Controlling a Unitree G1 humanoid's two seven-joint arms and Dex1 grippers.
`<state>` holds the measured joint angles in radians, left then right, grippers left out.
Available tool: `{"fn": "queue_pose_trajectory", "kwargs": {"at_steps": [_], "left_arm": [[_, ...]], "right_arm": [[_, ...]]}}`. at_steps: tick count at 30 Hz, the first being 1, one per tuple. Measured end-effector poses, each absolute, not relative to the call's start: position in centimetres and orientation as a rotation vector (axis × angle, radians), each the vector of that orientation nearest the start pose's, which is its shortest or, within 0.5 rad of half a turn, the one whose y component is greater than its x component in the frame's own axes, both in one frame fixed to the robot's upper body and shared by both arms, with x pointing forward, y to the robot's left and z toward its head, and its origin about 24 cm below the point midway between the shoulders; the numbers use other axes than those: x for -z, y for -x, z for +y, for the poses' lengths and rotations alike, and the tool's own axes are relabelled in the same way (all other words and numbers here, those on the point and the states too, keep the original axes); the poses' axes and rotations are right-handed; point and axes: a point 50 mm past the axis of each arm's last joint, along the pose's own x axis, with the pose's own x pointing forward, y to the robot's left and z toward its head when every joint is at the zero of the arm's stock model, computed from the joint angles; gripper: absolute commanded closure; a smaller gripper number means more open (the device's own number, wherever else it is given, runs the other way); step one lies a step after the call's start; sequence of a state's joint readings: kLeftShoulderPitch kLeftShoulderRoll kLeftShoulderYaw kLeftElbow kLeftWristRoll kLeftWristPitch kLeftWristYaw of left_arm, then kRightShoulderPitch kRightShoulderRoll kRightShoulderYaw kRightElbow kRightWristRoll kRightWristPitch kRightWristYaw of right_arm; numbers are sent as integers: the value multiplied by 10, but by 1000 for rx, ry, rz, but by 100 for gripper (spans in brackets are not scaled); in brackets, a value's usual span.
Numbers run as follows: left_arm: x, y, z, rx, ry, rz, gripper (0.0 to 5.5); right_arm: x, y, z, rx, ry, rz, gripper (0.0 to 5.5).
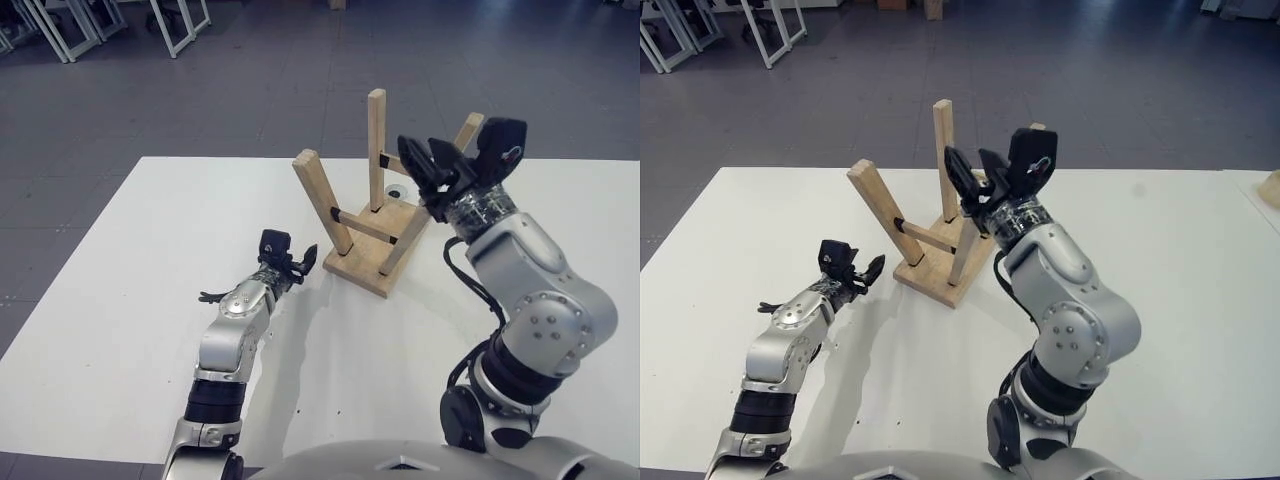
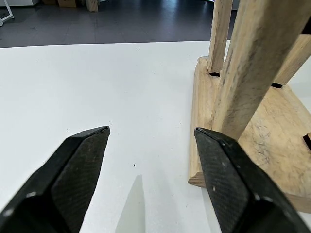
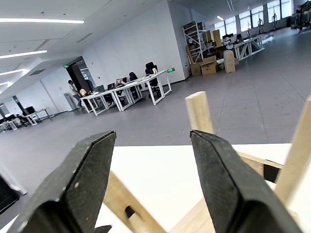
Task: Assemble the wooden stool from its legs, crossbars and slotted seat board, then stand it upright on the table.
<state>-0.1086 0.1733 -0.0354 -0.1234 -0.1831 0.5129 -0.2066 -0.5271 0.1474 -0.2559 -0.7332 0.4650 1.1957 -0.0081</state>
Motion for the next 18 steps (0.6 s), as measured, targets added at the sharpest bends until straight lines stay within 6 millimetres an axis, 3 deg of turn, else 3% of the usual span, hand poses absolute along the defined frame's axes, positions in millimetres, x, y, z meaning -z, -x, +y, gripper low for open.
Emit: {"fn": "queue_pose_trajectory", "kwargs": {"at_steps": [2,5,6,8,10,12,14,16,18], "left_arm": [[-51,-267,150,289,22,294,227],[-44,-261,151,275,30,319,227],[-42,-260,152,264,31,325,227],[-42,-258,156,244,34,323,227],[-46,-255,167,199,41,299,227],[-57,-254,179,144,50,248,227],[-70,-253,197,49,42,176,227],[-75,-250,211,-27,39,139,227],[-77,-244,225,-118,36,112,227]], "right_arm": [[-233,-261,-115,-381,-394,-112,268],[-277,-267,-129,-363,-383,-292,268],[-280,-269,-135,-350,-358,-305,268],[-267,-276,-152,-305,-271,-254,268],[-226,-279,-171,-265,-94,-86,268],[-195,-273,-174,-288,9,31,268],[-172,-266,-170,-326,73,106,268],[-168,-262,-163,-358,110,111,268],[-167,-259,-144,-431,125,106,268]]}}
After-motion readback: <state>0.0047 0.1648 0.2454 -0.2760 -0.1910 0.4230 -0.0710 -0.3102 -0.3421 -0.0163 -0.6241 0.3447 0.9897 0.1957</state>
